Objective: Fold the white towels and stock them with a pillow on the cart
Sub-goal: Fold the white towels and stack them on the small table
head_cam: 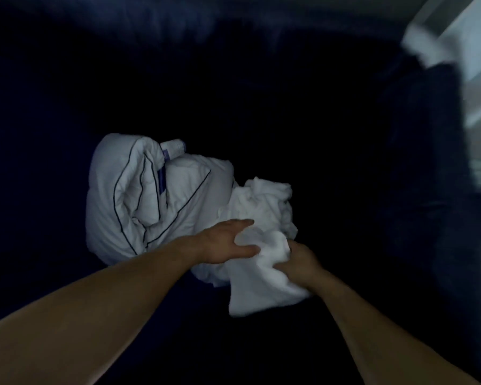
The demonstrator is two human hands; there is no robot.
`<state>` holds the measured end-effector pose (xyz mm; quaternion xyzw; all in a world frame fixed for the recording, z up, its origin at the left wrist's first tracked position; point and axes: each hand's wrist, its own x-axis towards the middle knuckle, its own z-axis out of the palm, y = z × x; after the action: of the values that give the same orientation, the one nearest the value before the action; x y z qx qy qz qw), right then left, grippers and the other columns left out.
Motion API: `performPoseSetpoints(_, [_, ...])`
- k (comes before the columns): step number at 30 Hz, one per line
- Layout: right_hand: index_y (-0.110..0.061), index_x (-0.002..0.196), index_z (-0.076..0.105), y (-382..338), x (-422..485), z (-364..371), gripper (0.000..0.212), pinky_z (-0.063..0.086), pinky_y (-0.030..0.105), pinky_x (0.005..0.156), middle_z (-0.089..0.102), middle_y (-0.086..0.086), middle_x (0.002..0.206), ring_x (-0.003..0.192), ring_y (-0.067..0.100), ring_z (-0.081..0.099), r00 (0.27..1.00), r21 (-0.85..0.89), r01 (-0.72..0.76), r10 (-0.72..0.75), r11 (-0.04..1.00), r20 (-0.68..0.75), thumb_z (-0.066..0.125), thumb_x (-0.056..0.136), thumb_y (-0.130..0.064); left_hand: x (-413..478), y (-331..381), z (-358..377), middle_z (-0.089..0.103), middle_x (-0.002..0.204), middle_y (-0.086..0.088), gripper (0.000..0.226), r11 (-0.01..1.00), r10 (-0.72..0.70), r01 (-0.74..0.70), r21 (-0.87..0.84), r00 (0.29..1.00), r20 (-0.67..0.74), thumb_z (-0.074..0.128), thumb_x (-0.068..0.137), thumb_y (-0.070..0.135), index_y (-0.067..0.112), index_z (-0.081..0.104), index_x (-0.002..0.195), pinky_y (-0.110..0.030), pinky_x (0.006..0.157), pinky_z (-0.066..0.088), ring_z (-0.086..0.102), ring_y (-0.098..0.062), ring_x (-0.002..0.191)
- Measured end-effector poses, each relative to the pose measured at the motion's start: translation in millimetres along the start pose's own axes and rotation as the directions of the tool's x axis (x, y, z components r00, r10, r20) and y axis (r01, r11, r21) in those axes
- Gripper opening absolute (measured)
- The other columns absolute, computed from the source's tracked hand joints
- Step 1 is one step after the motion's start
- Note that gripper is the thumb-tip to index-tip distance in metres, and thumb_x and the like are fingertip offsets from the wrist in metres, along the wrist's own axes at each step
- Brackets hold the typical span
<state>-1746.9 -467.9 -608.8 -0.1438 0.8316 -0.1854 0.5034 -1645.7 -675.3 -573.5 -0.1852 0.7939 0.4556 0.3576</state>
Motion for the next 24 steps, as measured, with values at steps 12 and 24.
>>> performPoseSetpoints(12, [-0.030, 0.125, 0.057, -121.7, -233.7, -204.4, 0.041, 0.049, 0.023, 0.066, 0.066, -0.011, 0.101, 0.093, 0.011, 0.065, 0.817, 0.235, 0.503, -0.369, 0.832, -0.443, 0.073, 0.087, -0.026, -160.1, 234.6, -52.6, 0.045, 0.128, 0.045, 0.106, 0.848, 0.511, -0.530, -0.014, 0.825, -0.241, 0.093, 0.059, 0.030, 0.074, 0.025, 0.129, -0.009, 0.083, 0.050, 0.044, 0.019, 0.121])
performPoseSetpoints(24, [-0.049, 0.117, 0.061, -99.8, -463.1, -294.1, 0.060, 0.056, 0.023, 0.076, 0.069, -0.020, 0.113, 0.104, 0.005, 0.068, 0.376, 0.159, 0.919, -0.688, 0.360, -0.621, 0.080, 0.061, -0.059, -286.3, 426.2, -20.9, 0.071, 0.087, 0.022, 0.043, 0.771, 0.396, -0.635, 0.057, 0.406, -0.824, 0.089, 0.063, 0.034, 0.042, 0.065, 0.098, -0.010, 0.062, 0.051, 0.067, 0.004, 0.086])
